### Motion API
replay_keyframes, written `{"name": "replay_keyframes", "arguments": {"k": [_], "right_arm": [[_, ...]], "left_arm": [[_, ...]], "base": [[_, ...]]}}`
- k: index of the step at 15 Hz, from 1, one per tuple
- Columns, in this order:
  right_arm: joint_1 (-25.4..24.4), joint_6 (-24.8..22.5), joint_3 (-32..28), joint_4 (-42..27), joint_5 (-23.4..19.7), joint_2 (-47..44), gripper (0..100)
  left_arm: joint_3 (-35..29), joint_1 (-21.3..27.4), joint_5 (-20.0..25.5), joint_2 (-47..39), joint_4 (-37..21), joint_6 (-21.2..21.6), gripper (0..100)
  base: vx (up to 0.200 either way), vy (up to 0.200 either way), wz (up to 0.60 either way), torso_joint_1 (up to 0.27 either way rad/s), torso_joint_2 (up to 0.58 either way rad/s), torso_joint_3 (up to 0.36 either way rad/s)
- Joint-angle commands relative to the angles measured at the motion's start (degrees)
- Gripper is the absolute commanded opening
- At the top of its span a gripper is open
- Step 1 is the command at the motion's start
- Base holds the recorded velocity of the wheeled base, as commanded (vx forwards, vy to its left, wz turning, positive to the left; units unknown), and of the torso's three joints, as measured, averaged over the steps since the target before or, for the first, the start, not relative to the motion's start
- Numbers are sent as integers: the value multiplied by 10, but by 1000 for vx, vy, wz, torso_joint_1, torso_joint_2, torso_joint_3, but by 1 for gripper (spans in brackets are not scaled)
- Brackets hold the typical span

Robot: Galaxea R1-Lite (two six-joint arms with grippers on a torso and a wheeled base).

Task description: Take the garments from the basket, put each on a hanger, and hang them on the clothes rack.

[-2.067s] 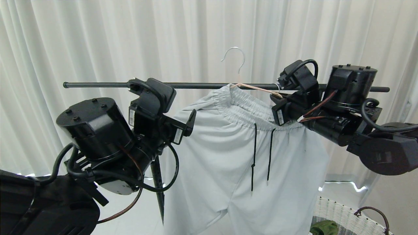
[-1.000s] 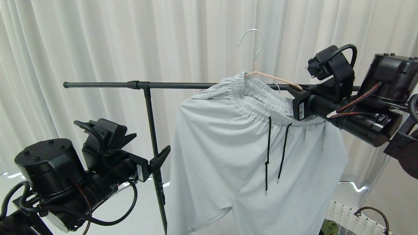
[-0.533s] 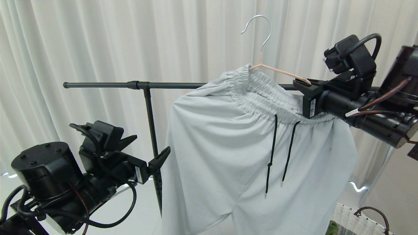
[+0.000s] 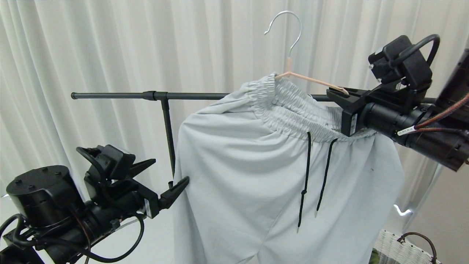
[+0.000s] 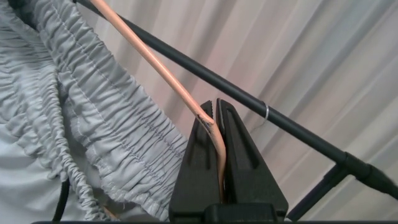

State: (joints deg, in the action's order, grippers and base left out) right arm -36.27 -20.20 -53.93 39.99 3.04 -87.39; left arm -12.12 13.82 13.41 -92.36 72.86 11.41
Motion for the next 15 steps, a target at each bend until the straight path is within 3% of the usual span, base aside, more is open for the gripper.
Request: {"name": "replay_keyframes", "arguments": {"k": [1, 3, 6, 9, 12, 13, 15], "right_arm": [[-1, -1, -3, 0, -8, -4, 0], [-1, -1, -6, 1, -18, -10, 0], [-5, -2, -18, 1, -20, -16, 0], [-11, -2, -27, 1, -20, -17, 0], [-14, -2, -32, 1, -22, -16, 0], [-14, -2, -32, 1, -23, -16, 0], [-13, -1, -32, 1, -23, -16, 0]], "left_arm": [[9, -26, 5, 2, 0, -11, 100], [20, -37, 15, 12, 0, -35, 100], [17, -40, 32, 12, 1, -31, 100], [8, -35, 79, 9, 0, -32, 100], [-11, -31, 86, -3, 0, -35, 100], [-10, -28, 87, -5, 0, -35, 0], [-14, -27, 86, -12, 0, -33, 0]], "base": [[0, 0, 0, 0, 0, 0], [0, 0, 0, 0, 0, 0], [0, 0, 0, 0, 0, 0], [0, 0, 0, 0, 0, 0], [0, 0, 0, 0, 0, 0], [0, 0, 0, 0, 0, 0], [0, 0, 0, 0, 0, 0]]}}
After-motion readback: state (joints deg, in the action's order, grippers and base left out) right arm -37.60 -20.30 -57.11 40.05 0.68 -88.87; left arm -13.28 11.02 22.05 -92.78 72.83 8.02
